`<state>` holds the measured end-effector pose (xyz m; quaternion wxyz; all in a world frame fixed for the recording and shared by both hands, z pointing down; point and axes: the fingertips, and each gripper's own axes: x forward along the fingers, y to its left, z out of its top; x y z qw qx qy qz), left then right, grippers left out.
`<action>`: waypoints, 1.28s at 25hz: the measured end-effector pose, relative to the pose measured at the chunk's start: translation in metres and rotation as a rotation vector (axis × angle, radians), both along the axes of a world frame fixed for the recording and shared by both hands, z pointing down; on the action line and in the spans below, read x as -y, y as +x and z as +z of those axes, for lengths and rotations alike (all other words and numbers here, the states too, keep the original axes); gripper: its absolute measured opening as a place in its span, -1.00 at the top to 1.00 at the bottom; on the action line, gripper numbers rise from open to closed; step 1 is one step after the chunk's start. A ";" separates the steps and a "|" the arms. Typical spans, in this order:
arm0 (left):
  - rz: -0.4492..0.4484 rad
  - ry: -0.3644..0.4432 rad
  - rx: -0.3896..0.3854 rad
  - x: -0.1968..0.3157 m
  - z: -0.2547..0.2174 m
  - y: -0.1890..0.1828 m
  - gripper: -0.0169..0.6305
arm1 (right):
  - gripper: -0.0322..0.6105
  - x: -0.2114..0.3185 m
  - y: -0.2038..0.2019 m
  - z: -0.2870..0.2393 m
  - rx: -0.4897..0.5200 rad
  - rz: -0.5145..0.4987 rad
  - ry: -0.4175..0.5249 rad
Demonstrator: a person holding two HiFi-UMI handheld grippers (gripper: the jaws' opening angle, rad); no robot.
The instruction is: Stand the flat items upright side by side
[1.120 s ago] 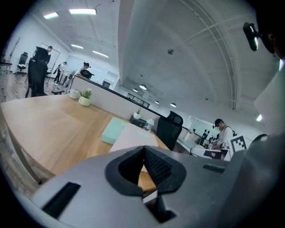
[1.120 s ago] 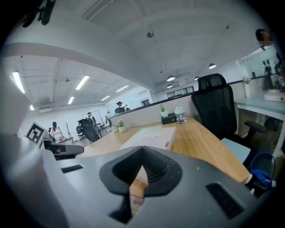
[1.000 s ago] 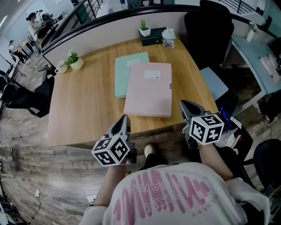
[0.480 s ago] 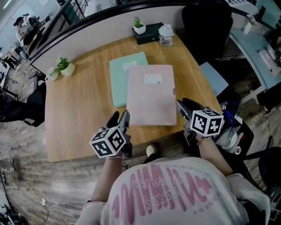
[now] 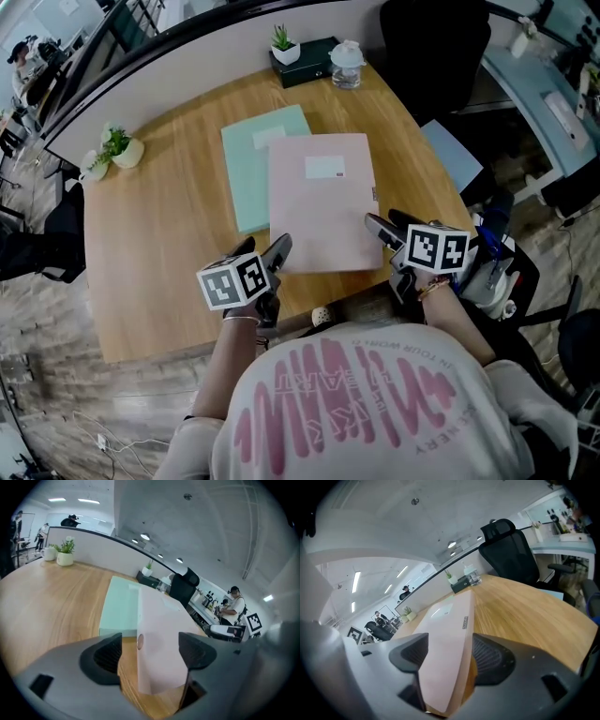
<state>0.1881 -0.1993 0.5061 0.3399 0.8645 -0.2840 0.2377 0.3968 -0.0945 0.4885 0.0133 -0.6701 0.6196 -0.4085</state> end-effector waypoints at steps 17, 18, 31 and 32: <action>0.176 -0.154 0.009 -0.024 0.037 0.042 -0.34 | -0.42 0.018 -0.029 0.039 -0.028 -0.119 -0.121; 0.177 -0.149 0.015 -0.025 0.038 0.042 -0.34 | -0.44 0.018 -0.030 0.041 -0.039 -0.128 -0.131; 0.097 -0.216 0.078 -0.053 0.031 0.051 -0.27 | -0.77 0.011 -0.025 0.044 -0.121 -0.208 -0.260; 0.083 -0.233 0.074 -0.055 0.030 0.050 -0.27 | -0.75 0.010 -0.024 0.040 -0.130 -0.222 -0.257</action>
